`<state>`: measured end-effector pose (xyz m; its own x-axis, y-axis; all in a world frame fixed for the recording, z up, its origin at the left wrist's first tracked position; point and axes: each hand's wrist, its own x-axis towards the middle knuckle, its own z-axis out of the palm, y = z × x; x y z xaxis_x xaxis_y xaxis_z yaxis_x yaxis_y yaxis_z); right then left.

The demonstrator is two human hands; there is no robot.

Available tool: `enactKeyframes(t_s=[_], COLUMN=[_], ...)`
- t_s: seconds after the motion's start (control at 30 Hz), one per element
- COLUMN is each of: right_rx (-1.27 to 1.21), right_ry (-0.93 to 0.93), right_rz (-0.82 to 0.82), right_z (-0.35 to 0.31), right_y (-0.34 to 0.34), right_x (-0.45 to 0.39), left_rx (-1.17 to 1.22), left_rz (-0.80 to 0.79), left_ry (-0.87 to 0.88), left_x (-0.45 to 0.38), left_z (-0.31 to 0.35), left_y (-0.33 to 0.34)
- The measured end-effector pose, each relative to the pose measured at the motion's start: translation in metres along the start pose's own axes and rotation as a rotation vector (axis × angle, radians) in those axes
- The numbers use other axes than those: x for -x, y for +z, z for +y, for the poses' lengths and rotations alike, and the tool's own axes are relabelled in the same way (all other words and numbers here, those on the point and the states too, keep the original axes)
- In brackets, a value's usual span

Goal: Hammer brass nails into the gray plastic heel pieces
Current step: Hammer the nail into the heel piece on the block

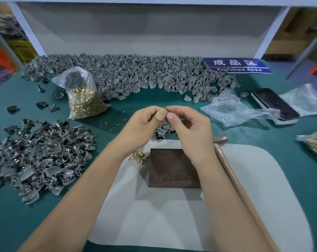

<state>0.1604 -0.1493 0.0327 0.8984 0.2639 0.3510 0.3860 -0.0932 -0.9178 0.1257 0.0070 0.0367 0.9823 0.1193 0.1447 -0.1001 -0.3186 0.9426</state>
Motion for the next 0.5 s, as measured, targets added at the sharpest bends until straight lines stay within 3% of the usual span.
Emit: enactKeyframes(t_s=[0.17,0.3,0.37,0.5], right_rx=[0.017,-0.015,0.041,0.08], right_ry=[-0.027,0.064,0.1,0.098], right_rz=[0.002,0.099,0.098,0.059], right_z=[0.006,0.017,0.022,0.024], right_y=[-0.006,-0.007,-0.006,-0.006], right_x=[-0.003,-0.005,-0.005,-0.005], left_rx=[0.042,-0.279,-0.479,-0.593], left_rz=[-0.037,0.137,0.091,0.007], left_ry=[0.024,0.126,0.137,0.151], left_x=[-0.003,0.002,0.007,0.01], left_z=[-0.014,-0.037,-0.047,-0.052], left_y=[-0.005,-0.014,-0.02,-0.023])
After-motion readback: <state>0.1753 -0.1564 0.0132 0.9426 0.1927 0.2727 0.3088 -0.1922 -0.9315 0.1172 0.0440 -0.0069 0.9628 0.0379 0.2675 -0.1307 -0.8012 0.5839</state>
